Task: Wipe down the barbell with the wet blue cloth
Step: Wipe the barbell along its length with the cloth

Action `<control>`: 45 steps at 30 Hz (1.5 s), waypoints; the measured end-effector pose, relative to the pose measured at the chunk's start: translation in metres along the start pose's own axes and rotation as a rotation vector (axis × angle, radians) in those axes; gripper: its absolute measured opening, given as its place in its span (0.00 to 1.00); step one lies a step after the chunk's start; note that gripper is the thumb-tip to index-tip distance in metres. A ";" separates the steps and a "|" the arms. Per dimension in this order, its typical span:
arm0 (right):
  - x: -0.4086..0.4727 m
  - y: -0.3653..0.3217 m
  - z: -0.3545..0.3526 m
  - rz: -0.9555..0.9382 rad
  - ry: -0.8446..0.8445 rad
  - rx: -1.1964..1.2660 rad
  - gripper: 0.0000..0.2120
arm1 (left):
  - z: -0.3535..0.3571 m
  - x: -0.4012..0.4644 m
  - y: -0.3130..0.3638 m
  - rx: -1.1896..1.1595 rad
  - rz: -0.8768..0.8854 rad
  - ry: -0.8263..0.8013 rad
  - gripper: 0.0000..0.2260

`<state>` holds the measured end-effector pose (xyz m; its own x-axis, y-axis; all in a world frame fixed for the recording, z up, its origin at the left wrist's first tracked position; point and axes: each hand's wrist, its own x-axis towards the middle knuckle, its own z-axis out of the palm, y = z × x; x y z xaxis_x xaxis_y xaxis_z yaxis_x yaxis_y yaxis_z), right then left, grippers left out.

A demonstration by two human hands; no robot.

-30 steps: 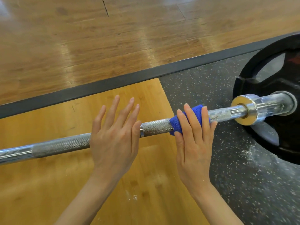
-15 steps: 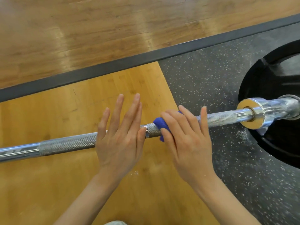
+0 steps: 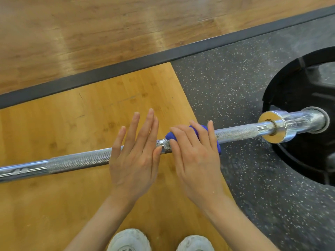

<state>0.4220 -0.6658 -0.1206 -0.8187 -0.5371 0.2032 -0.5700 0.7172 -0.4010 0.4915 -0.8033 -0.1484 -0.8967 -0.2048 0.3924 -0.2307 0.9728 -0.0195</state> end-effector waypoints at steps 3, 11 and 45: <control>0.000 0.024 -0.012 -0.001 0.007 -0.094 0.19 | -0.004 -0.003 0.002 -0.049 -0.004 -0.023 0.22; -0.028 -0.001 -0.005 0.020 0.014 0.006 0.16 | -0.013 -0.017 0.008 -0.129 -0.005 -0.056 0.21; -0.059 0.019 -0.027 0.054 -0.025 -0.149 0.25 | -0.045 -0.035 0.022 -0.155 0.064 -0.345 0.26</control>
<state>0.4574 -0.6081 -0.1160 -0.8476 -0.5055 0.1615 -0.5306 0.8022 -0.2737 0.5350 -0.7698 -0.1215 -0.9880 -0.1416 0.0617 -0.1338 0.9842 0.1156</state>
